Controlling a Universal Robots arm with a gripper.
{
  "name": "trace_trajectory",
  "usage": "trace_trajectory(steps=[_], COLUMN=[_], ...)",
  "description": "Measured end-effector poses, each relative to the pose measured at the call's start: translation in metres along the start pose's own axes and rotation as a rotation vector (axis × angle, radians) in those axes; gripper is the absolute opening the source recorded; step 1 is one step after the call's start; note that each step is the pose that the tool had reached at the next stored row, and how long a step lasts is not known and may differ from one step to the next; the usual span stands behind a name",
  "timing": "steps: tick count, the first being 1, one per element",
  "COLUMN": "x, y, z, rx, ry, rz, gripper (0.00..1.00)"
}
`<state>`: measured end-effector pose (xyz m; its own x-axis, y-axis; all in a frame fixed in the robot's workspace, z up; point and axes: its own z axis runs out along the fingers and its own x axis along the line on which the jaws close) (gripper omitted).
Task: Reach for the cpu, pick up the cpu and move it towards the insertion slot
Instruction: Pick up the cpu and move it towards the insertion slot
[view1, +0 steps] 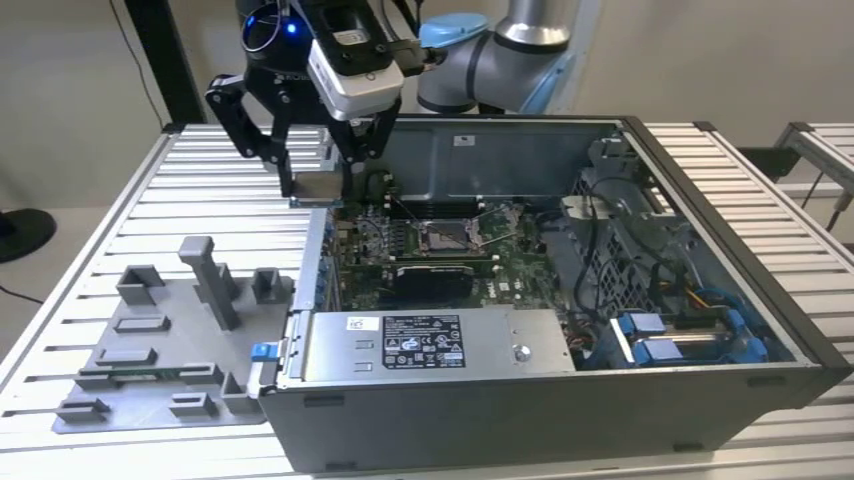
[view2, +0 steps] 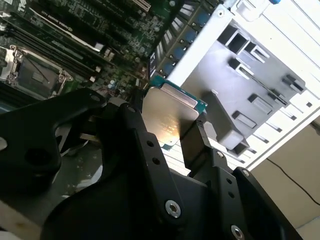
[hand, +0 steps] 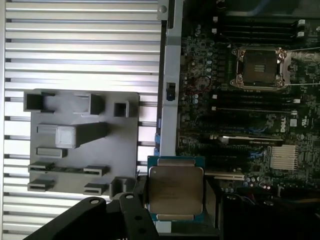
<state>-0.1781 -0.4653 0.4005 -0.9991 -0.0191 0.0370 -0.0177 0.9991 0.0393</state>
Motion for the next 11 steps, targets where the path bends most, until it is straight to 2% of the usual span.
trace_trajectory(steps=[11], x=[-0.0156], y=[-0.0003], z=[-0.0006], rx=[0.0000], ry=[0.0003], rz=[0.000], gripper=[0.00])
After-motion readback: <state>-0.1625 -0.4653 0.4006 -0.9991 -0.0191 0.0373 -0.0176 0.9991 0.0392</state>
